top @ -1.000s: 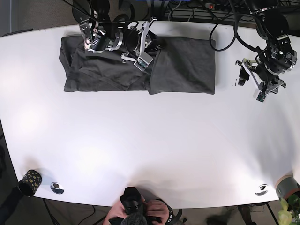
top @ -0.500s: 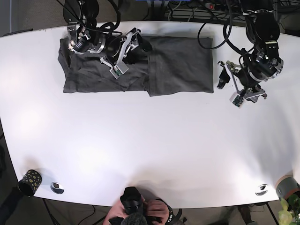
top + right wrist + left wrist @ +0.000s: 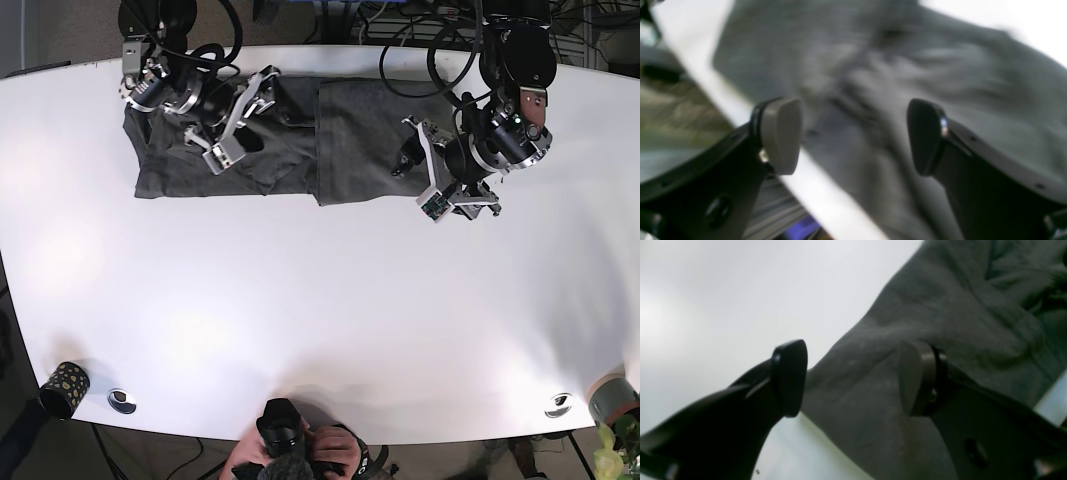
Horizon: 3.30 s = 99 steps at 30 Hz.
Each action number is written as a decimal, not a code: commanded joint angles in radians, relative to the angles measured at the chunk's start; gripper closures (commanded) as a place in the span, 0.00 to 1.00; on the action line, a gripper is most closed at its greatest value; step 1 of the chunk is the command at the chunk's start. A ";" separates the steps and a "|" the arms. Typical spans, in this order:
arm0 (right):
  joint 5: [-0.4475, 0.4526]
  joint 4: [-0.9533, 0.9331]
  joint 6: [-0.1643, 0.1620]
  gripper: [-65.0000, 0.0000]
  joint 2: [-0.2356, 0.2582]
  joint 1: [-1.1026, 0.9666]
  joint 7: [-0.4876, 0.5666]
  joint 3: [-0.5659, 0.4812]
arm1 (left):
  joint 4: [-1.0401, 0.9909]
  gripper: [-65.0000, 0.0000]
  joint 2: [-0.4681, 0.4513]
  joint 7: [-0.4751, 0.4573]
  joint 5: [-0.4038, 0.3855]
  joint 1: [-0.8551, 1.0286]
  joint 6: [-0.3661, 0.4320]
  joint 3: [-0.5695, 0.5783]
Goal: Fold the T-shirt properly
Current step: 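Grasp the folded shirt's ends with both grippers and fold inward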
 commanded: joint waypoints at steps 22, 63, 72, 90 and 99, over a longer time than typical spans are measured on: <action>0.348 -0.272 0.002 0.28 0.111 0.172 -0.083 0.609 | -0.060 1.00 -0.037 -0.021 -0.012 0.101 -0.001 0.016; 0.330 -0.484 0.008 0.28 0.059 0.154 -0.092 0.451 | -0.373 1.00 -0.123 -0.128 -0.012 -0.077 -0.001 -0.105; 0.325 -0.453 0.002 0.28 0.030 0.158 -0.089 0.360 | -0.373 1.00 -0.123 -0.128 -0.012 -0.067 -0.001 -0.105; 0.324 -0.411 -0.009 0.99 0.079 0.167 -0.052 0.363 | -0.374 1.00 -0.109 -0.130 -0.010 -0.068 -0.001 -0.010; 0.325 -0.238 -0.081 0.99 0.148 0.130 -0.052 0.393 | -0.379 0.99 -0.004 -0.131 -0.010 -0.074 -0.001 0.065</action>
